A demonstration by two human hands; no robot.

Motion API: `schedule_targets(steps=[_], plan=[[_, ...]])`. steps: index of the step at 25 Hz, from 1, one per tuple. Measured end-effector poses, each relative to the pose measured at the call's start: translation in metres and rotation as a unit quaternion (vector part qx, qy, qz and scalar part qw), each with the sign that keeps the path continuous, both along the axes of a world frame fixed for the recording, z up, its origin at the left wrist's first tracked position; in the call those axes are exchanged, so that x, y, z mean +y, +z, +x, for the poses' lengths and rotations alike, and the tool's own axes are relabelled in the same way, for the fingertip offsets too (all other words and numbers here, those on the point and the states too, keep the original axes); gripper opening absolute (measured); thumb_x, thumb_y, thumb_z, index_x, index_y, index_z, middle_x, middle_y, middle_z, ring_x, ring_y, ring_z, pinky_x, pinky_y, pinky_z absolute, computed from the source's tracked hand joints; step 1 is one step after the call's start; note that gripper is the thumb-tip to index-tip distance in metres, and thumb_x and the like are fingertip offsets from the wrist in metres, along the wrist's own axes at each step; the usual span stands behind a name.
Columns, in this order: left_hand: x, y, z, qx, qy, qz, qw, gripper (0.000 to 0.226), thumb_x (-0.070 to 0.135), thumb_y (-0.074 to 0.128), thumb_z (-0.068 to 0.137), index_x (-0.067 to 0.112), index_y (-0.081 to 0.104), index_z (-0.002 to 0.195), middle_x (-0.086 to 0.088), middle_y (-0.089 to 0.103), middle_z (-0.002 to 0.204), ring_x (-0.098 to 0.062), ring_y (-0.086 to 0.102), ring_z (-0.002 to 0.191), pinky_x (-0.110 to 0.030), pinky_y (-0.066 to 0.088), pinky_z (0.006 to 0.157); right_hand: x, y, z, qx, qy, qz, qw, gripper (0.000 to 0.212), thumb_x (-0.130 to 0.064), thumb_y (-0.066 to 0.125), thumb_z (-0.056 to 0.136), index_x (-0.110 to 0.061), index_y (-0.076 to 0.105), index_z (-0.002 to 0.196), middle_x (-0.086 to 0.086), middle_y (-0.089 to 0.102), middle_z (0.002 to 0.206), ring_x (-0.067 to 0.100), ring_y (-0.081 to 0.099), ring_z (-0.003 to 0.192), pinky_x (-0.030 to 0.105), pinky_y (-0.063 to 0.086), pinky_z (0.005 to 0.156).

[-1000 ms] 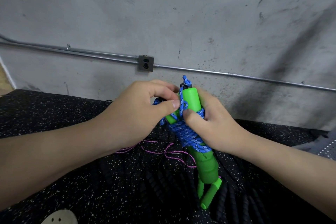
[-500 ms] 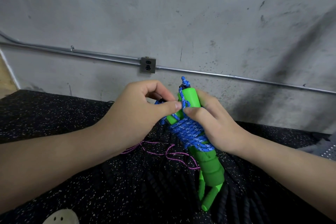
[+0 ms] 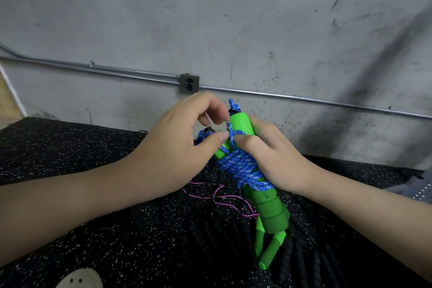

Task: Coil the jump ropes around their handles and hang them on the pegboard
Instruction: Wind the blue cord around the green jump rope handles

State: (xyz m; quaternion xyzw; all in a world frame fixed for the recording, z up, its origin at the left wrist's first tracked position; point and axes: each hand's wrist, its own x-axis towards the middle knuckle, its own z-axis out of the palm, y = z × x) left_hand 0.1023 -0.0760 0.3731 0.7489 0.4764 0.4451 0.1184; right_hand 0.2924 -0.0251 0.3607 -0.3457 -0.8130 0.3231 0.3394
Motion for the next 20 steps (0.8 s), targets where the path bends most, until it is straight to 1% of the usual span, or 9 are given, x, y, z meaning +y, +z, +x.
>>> schedule_targets(steps=[4,6,8,10,12,14,16,18,20], plan=[[0.007,-0.001,-0.003,0.085,-0.04,0.014,0.995,0.014,0.036,0.067,0.087,0.034,0.071,0.1,0.015,0.059,0.097,-0.01,0.056,0.103,-0.025,0.04,0.094,0.0,-0.001,0.008,0.012,0.063,-0.083,0.994,0.026,-0.041,0.054,0.077,-0.023,0.066,0.091,-0.007,0.059,0.087,0.009,0.053,0.086,0.043,0.043,0.081],[0.011,-0.002,-0.006,0.105,-0.041,-0.002,0.994,0.008,0.034,0.074,0.086,0.033,0.07,0.093,0.014,0.061,0.092,-0.009,0.056,0.097,-0.022,0.04,0.091,0.001,-0.005,0.012,0.001,0.092,-0.136,0.986,0.041,-0.036,0.06,0.074,-0.006,0.063,0.103,0.005,0.061,0.093,0.018,0.055,0.09,0.053,0.045,0.085],[0.014,-0.003,-0.012,0.142,-0.048,-0.01,0.989,0.012,0.029,0.079,0.085,0.032,0.069,0.089,0.015,0.06,0.088,-0.003,0.055,0.093,-0.015,0.036,0.086,0.0,-0.007,0.013,-0.044,0.101,-0.158,0.981,0.045,-0.032,0.065,0.072,-0.004,0.06,0.107,0.018,0.061,0.092,0.022,0.055,0.084,0.057,0.046,0.082],[0.017,-0.003,-0.015,0.197,-0.056,-0.016,0.979,0.012,0.035,0.077,0.086,0.036,0.065,0.09,0.018,0.059,0.087,0.001,0.053,0.093,-0.012,0.03,0.087,0.0,-0.008,0.012,-0.093,0.099,-0.159,0.978,0.036,-0.028,0.07,0.074,-0.012,0.063,0.106,0.019,0.065,0.091,0.02,0.057,0.08,0.051,0.049,0.077],[0.017,-0.003,-0.016,0.219,-0.066,-0.024,0.973,0.012,0.035,0.075,0.088,0.036,0.064,0.091,0.018,0.059,0.089,-0.001,0.053,0.095,-0.013,0.031,0.089,-0.002,-0.006,0.012,-0.108,0.094,-0.192,0.971,0.03,-0.024,0.071,0.077,-0.013,0.065,0.104,0.007,0.068,0.087,0.016,0.06,0.077,0.04,0.05,0.076],[0.015,-0.002,-0.015,0.177,-0.071,-0.051,0.98,0.012,0.028,0.077,0.09,0.031,0.065,0.089,0.015,0.062,0.088,-0.003,0.057,0.091,-0.013,0.038,0.084,-0.003,-0.007,0.011,-0.101,0.095,-0.239,0.961,0.032,-0.021,0.07,0.078,-0.008,0.067,0.107,0.004,0.07,0.091,0.015,0.063,0.079,0.036,0.051,0.077],[0.012,0.0,-0.014,0.119,-0.061,-0.106,0.985,0.009,0.026,0.076,0.091,0.028,0.068,0.088,0.009,0.065,0.082,-0.007,0.06,0.079,-0.018,0.046,0.071,-0.005,-0.007,0.011,-0.096,0.099,-0.281,0.95,0.035,-0.017,0.068,0.078,-0.003,0.068,0.109,0.005,0.071,0.093,0.015,0.063,0.08,0.029,0.052,0.075],[0.011,0.0,-0.013,0.091,-0.049,-0.145,0.984,0.007,0.028,0.073,0.092,0.028,0.067,0.089,0.0,0.066,0.074,-0.01,0.057,0.066,-0.032,0.051,0.068,-0.006,-0.006,0.011,-0.113,0.1,-0.305,0.94,0.036,-0.018,0.065,0.078,-0.002,0.069,0.11,0.006,0.071,0.094,0.016,0.064,0.08,0.027,0.052,0.074],[0.01,-0.002,-0.01,0.049,-0.046,-0.171,0.983,0.007,0.022,0.072,0.093,0.024,0.066,0.091,-0.01,0.068,0.075,-0.016,0.057,0.064,-0.044,0.055,0.072,-0.006,-0.006,0.013,-0.122,0.103,-0.326,0.932,0.033,-0.018,0.062,0.079,-0.003,0.071,0.106,0.012,0.072,0.095,0.022,0.064,0.082,0.033,0.052,0.077]])
